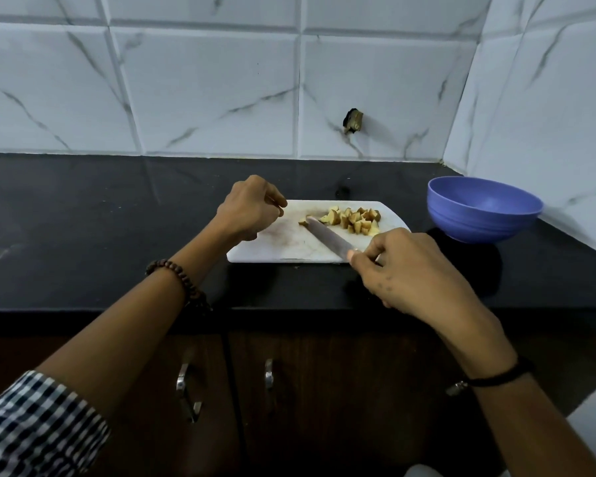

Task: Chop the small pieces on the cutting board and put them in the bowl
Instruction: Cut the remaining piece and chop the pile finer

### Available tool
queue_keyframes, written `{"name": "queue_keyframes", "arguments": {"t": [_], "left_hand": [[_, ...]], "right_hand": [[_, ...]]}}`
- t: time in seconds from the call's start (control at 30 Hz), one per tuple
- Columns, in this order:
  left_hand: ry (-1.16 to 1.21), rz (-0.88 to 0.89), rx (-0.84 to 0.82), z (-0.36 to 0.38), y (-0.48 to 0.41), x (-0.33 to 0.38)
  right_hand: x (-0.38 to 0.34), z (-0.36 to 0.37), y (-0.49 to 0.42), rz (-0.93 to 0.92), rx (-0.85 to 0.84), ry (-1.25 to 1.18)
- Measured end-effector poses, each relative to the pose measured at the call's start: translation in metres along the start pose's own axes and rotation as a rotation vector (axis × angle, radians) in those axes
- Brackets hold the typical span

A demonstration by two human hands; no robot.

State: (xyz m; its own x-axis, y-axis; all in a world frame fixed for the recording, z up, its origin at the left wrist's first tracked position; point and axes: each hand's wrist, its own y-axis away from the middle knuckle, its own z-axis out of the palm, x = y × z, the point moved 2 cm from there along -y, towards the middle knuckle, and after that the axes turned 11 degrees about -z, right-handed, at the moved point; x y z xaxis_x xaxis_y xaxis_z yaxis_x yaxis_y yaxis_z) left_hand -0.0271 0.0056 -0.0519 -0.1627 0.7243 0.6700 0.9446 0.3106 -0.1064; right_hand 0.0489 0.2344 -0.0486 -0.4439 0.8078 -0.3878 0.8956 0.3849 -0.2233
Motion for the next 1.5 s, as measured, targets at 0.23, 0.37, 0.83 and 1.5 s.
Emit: {"name": "queue_keyframes", "arguments": {"t": [0.23, 0.37, 0.83, 1.5], "left_hand": [[-0.034, 0.002, 0.045, -0.009, 0.000, -0.011], [-0.026, -0.011, 0.086, -0.008, -0.003, -0.014], [-0.006, -0.037, 0.145, -0.015, -0.024, -0.032], [-0.009, 0.105, -0.052, 0.011, -0.014, -0.005]], "right_hand": [[-0.003, -0.020, 0.010, -0.004, 0.173, 0.150], [-0.015, -0.003, 0.005, -0.081, 0.224, 0.186], [0.006, 0.002, -0.004, 0.039, 0.226, 0.282], [0.011, 0.006, -0.010, -0.014, 0.276, 0.134]]}}
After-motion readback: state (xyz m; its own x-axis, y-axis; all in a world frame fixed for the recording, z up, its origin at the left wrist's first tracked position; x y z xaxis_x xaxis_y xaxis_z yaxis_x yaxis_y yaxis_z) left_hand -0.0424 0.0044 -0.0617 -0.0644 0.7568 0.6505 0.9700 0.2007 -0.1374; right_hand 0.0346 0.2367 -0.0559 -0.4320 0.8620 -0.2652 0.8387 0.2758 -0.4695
